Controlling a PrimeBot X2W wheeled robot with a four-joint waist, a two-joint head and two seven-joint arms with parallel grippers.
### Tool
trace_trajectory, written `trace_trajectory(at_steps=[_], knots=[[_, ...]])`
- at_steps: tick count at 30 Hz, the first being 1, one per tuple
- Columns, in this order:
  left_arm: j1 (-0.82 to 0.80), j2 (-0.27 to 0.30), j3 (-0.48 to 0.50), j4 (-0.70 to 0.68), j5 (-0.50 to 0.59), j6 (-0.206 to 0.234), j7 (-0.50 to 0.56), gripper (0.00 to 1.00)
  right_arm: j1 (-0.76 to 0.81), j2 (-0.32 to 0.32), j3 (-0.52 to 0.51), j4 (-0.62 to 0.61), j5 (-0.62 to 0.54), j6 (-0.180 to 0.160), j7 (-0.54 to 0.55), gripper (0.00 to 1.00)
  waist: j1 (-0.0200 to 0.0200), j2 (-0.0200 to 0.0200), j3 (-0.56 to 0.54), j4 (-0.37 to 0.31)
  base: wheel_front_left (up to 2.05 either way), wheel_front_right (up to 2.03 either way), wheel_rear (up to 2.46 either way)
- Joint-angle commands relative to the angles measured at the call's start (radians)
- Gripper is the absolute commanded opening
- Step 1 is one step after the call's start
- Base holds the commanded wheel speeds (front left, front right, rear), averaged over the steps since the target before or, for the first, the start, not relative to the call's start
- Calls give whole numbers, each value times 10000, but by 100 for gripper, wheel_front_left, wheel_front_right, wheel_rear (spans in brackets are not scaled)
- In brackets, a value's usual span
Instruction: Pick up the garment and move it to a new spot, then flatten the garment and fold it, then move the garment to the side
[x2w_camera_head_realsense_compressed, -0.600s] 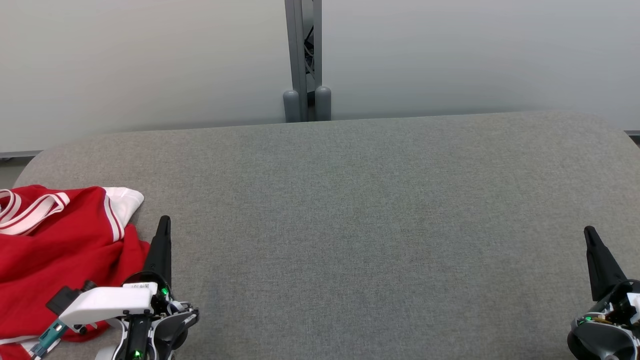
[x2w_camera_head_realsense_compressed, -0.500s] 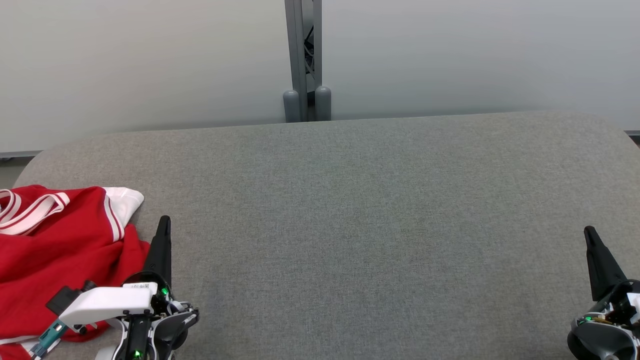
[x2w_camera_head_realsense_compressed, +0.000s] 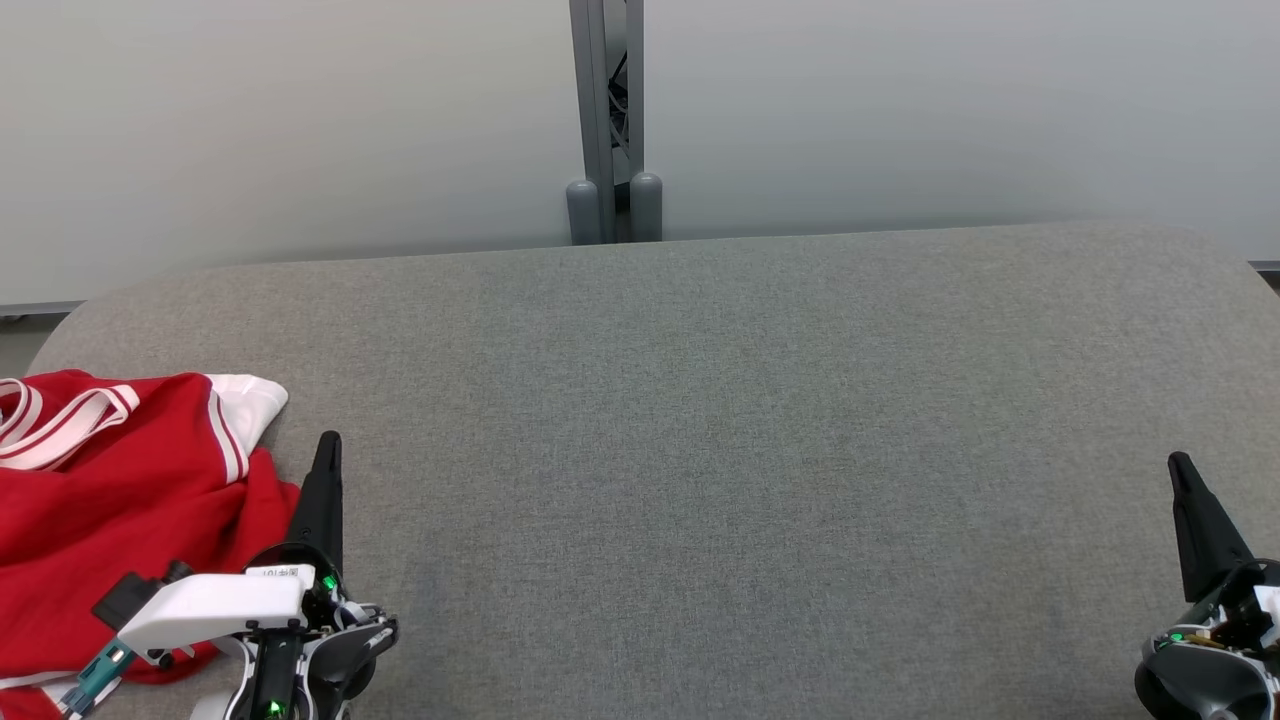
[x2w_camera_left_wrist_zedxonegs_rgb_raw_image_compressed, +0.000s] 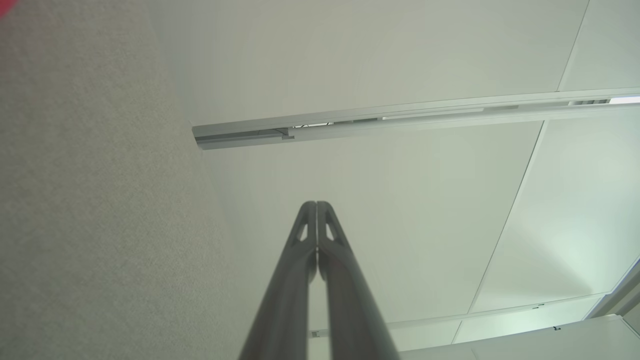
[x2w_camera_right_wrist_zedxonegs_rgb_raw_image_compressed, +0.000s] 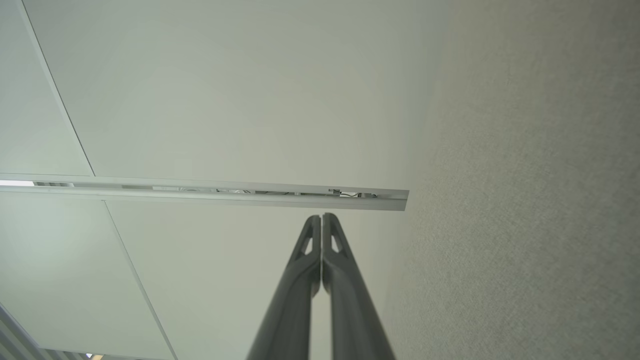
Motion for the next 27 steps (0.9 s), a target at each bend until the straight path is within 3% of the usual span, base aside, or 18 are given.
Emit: trace_trajectory(at_steps=[1, 20, 21, 27], knots=[[-108, 41, 17, -8, -38, -28, 9, 0, -61, -45, -16, 13, -22, 0, 16, 0, 0, 0, 0, 0, 0, 0, 0], [-108, 41, 17, -8, -38, -28, 9, 0, -61, -45, -16, 13, -22, 0, 16, 0, 0, 0, 0, 0, 0, 0, 0], [0, 0, -1, 1, 0, 0, -1, 100, 0, 0, 2, -1, 0, 0, -1, 100, 0, 0, 0, 0, 0, 0, 0], [421, -87, -85, 304, -5, 11, -56, 100, 332, 209, 181, 369, -5, -2, -108, 100, 0, 0, 2, -2, 0, 0, 0]])
